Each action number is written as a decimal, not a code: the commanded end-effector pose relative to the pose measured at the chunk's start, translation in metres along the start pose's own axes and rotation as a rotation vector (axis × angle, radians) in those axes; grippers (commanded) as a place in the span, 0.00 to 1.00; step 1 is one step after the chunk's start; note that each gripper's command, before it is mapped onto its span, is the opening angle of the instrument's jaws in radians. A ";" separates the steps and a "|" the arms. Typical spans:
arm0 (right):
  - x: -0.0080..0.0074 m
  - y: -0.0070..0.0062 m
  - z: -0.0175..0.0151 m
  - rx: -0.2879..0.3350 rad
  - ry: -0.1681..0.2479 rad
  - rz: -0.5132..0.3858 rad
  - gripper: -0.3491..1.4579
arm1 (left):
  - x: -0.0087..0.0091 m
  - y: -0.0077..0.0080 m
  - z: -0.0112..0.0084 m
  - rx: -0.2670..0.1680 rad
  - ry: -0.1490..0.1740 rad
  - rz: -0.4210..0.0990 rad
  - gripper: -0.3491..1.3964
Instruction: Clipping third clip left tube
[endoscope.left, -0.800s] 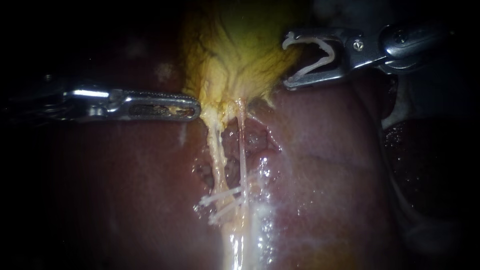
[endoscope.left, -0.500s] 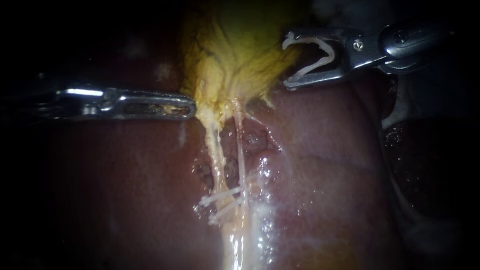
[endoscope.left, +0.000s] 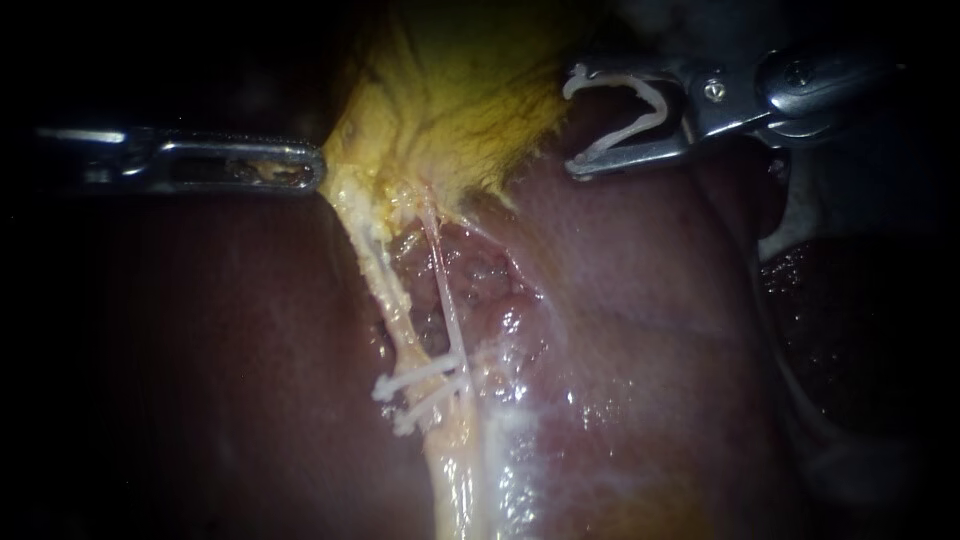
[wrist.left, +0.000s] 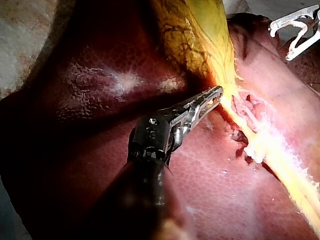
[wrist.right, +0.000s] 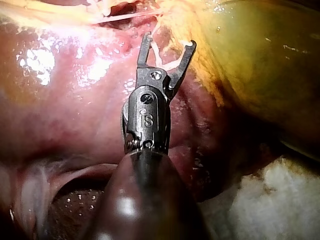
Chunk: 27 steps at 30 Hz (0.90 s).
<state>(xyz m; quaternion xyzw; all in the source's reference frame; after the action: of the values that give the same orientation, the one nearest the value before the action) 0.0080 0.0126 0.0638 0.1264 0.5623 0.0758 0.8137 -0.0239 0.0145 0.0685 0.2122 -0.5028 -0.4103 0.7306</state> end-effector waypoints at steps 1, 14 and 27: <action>0.0000 -0.0003 0.0002 0.008 0.005 0.023 0.50 | 0.0000 0.0000 0.0000 -0.001 0.000 0.000 0.00; -0.0002 -0.0043 0.0038 0.193 0.059 0.195 0.49 | 0.0000 -0.0001 0.0000 -0.002 -0.001 0.000 0.00; -0.0030 -0.0081 0.0099 0.334 0.053 0.358 0.49 | 0.0000 -0.0003 0.0000 -0.003 -0.001 0.006 0.00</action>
<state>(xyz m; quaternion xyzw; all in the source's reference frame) 0.0163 0.0026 0.0678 0.3586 0.5551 0.1300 0.7391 -0.0241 0.0143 0.0683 0.2099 -0.5033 -0.4096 0.7314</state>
